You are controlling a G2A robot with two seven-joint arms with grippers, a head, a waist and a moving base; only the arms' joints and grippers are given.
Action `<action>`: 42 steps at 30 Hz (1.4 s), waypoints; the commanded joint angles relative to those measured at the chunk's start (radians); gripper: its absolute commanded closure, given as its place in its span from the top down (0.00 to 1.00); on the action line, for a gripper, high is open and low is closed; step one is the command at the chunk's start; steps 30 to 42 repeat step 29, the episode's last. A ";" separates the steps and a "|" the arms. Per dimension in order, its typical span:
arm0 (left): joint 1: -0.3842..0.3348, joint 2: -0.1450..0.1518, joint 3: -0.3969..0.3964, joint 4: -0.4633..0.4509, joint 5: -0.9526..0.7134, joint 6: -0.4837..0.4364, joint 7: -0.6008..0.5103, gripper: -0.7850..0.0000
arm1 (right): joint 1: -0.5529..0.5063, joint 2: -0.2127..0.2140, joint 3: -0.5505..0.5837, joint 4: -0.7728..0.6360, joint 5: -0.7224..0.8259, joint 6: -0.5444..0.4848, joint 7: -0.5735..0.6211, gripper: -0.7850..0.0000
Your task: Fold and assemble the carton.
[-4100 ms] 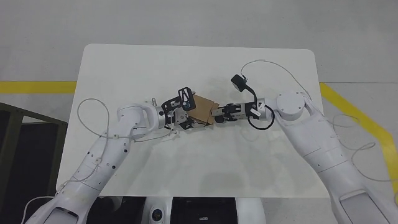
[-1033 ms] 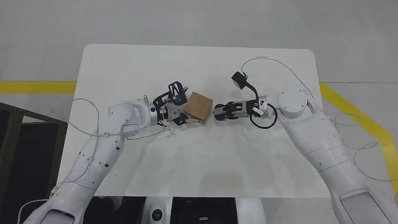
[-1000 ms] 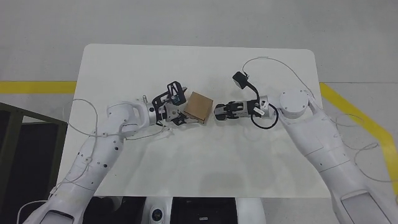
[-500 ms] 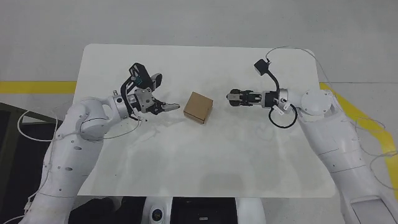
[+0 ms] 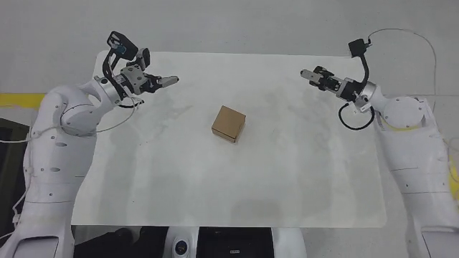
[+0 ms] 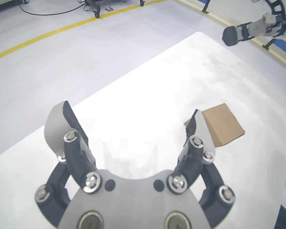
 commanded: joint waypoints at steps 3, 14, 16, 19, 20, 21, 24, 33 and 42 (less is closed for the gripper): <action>-0.059 0.005 -0.009 0.059 0.010 -0.006 -0.010 1.00 | 0.008 0.009 0.035 -0.008 -0.065 0.019 -0.061 1.00; -0.116 0.018 -0.009 0.131 -0.015 -0.027 -0.049 1.00 | 0.024 0.029 0.082 -0.028 -0.154 0.057 -0.086 1.00; -0.114 0.021 -0.015 0.133 -0.026 -0.026 -0.054 1.00 | 0.023 0.030 0.081 -0.033 -0.171 0.078 -0.093 1.00; -0.115 0.021 -0.015 0.133 -0.026 -0.026 -0.054 1.00 | 0.023 0.031 0.081 -0.034 -0.174 0.081 -0.095 1.00; -0.114 0.021 -0.016 0.133 -0.027 -0.026 -0.054 1.00 | 0.023 0.031 0.081 -0.034 -0.176 0.082 -0.095 1.00; -0.114 0.021 -0.016 0.133 -0.027 -0.026 -0.054 1.00 | 0.023 0.031 0.081 -0.034 -0.176 0.082 -0.095 1.00; -0.114 0.021 -0.015 0.133 -0.026 -0.026 -0.054 1.00 | 0.023 0.031 0.081 -0.034 -0.175 0.081 -0.095 1.00; -0.114 0.021 -0.015 0.133 -0.026 -0.026 -0.054 1.00 | 0.023 0.031 0.081 -0.034 -0.175 0.081 -0.095 1.00; -0.114 0.021 -0.015 0.133 -0.026 -0.026 -0.054 1.00 | 0.023 0.031 0.081 -0.034 -0.175 0.081 -0.095 1.00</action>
